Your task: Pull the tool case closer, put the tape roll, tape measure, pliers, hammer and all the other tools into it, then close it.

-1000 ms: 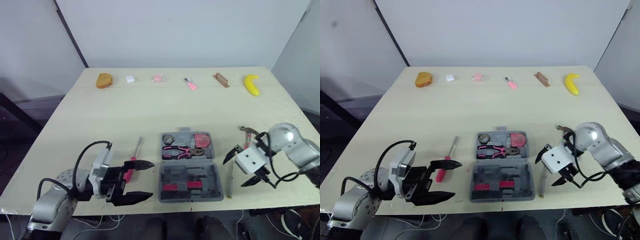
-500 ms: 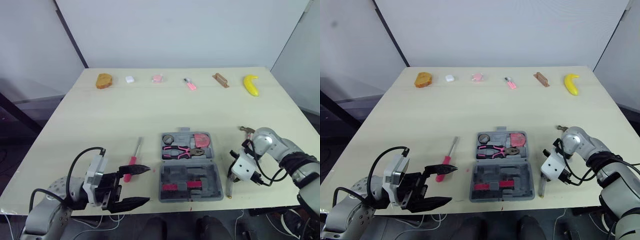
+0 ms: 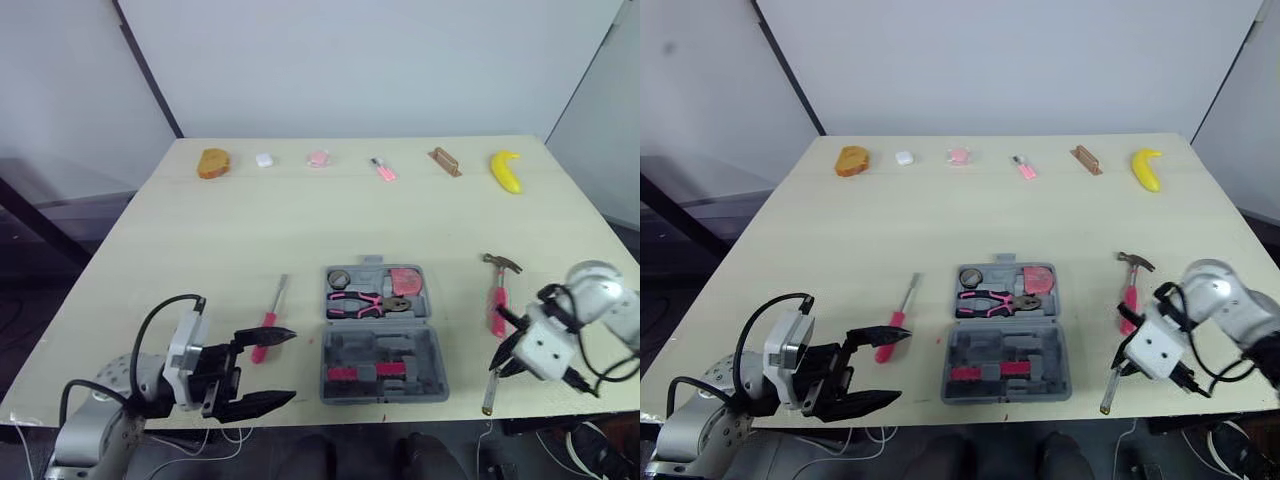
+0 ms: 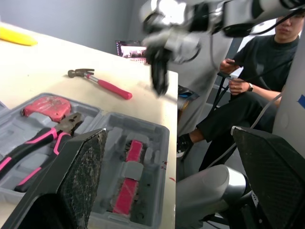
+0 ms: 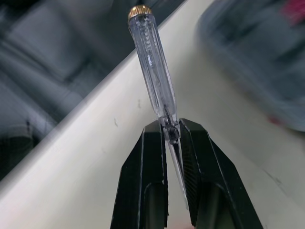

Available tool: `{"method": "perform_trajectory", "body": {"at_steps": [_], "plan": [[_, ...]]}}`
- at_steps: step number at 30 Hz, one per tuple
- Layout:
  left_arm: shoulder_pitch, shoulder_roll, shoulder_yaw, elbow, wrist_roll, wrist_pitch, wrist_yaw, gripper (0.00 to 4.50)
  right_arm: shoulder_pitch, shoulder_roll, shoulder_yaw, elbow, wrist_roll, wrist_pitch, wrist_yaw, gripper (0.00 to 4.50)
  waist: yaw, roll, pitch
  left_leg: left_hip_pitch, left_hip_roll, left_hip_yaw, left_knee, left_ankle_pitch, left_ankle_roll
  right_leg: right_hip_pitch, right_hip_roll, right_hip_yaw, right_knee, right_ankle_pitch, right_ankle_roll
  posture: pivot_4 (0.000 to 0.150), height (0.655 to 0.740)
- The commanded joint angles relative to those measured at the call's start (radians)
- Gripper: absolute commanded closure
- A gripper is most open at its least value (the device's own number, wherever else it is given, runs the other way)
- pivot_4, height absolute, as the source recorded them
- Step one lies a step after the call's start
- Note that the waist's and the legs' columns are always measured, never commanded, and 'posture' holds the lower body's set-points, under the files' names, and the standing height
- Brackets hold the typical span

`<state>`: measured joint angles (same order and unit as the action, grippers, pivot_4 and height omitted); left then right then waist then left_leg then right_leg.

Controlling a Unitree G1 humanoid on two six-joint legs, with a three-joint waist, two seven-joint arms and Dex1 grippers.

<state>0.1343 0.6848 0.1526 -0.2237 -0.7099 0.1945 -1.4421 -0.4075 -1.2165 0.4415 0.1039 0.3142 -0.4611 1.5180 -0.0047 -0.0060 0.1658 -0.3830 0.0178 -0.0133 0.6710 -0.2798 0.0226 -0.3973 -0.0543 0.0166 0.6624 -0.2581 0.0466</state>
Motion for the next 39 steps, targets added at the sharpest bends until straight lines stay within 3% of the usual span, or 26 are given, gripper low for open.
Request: {"method": "perform_trajectory", "body": {"at_steps": [1, 5, 9, 12, 19, 25, 27, 29, 30, 34, 39], "plan": [[-0.01, -0.001, -0.001, -0.026, -0.008, 0.0, 0.005, 0.0, 0.158, -0.074, -0.169, -0.209, 0.137, 0.373, -0.209, 4.47, -0.006, -0.001, 0.0, 0.0, 0.001, 0.001, 0.0, 0.0, 0.0, 0.0, 0.0, 0.001, 0.0, 0.0, 0.0, 0.15, 0.74], [-0.021, -0.001, -0.007, -0.046, -0.013, 0.02, 0.023, 0.0, 0.386, -0.041, -0.385, -0.434, 0.258, 0.848, -0.601, 4.47, -0.005, -0.002, -0.001, 0.001, 0.002, 0.002, 0.0, 0.0, 0.0, 0.0, 0.0, 0.002, 0.0, 0.0, 0.0, 0.15, 0.74], [-0.034, 0.001, -0.012, -0.054, -0.016, 0.036, 0.033, 0.0, 0.476, 0.16, -0.547, -0.618, 0.441, 1.288, -1.015, 4.47, -0.004, -0.003, -0.001, 0.0, 0.001, 0.002, 0.0, 0.0, 0.0, 0.0, 0.004, 0.003, 0.0, 0.0, 0.0, 0.15, 0.74], [-0.049, -0.003, -0.02, -0.048, -0.011, 0.042, 0.033, 0.0, 0.512, 0.338, -0.603, -0.703, 0.496, 1.49, -1.249, 4.47, 0.003, -0.005, -0.002, -0.001, 0.001, 0.001, 0.0, 0.0, 0.0, 0.0, 0.005, 0.003, 0.0, 0.0, 0.0, 0.15, 0.74], [-0.064, -0.005, -0.024, -0.037, -0.006, 0.039, 0.033, 0.0, 0.444, 0.748, -0.692, -0.741, 0.525, 1.731, -1.621, 4.47, -0.005, -0.005, -0.002, 0.0, 0.001, 0.002, -0.001, 0.0, 0.0, -0.001, 0.007, 0.005, -0.001, 0.0, 0.001, 0.15, 0.74], [-0.062, -0.008, -0.024, -0.04, -0.008, 0.034, 0.037, 0.0, 0.382, 0.898, -0.675, -0.639, 0.396, 1.718, -1.718, 4.47, -0.009, -0.005, -0.002, 0.0, 0.001, 0.003, -0.001, 0.0, 0.0, -0.001, 0.008, 0.005, -0.001, 0.0, 0.001, 0.15, 0.74], [-0.062, -0.007, -0.025, -0.039, -0.005, 0.03, 0.034, 0.0, 0.384, 0.892, -0.661, -0.625, 0.369, 1.707, -1.691, 3.53, -0.007, -0.005, -0.002, -0.001, 0.001, 0.003, -0.001, 0.0, 0.0, -0.001, 0.008, 0.005, -0.001, 0.0, 0.001, 0.15, 0.74], [-0.061, -0.008, -0.024, -0.039, -0.006, 0.03, 0.037, 0.0, 0.395, 0.892, -0.651, -0.62, 0.347, 1.689, -1.671, 2.99, -0.008, -0.005, -0.002, 0.0, 0.001, 0.003, -0.001, 0.0, 0.0, -0.001, 0.008, 0.005, -0.001, 0.0, 0.001, 0.15, 0.74], [-0.063, -0.008, -0.025, -0.038, -0.004, 0.029, 0.037, 0.0, 0.408, 0.88, -0.632, -0.622, 0.325, 1.662, -1.651, 2.44, -0.009, -0.005, -0.002, 0.0, 0.001, 0.003, -0.001, 0.0, 0.0, -0.001, 0.008, 0.005, -0.001, 0.0, 0.001, 0.15, 0.74], [-0.067, -0.014, -0.03, -0.033, 0.0, 0.024, 0.042, 0.0, 0.494, 0.834, -0.514, -0.64, 0.211, 1.455, -1.538, 0.81, -0.009, -0.005, -0.002, 0.0, 0.001, 0.002, -0.002, 0.0, 0.0, -0.001, 0.008, 0.005, -0.001, 0.0, 0.001, 0.15, 0.74], [-0.074, -0.023, -0.036, -0.035, 0.0, 0.025, 0.049, 0.0, 0.58, 0.843, -0.419, -0.58, 0.076, 1.183, -1.443, 0.81, -0.011, -0.005, -0.002, 0.0, 0.001, 0.003, -0.002, 0.0, 0.0, -0.001, 0.008, 0.005, -0.001, -0.001, 0.001, 0.15, 0.74]]}}
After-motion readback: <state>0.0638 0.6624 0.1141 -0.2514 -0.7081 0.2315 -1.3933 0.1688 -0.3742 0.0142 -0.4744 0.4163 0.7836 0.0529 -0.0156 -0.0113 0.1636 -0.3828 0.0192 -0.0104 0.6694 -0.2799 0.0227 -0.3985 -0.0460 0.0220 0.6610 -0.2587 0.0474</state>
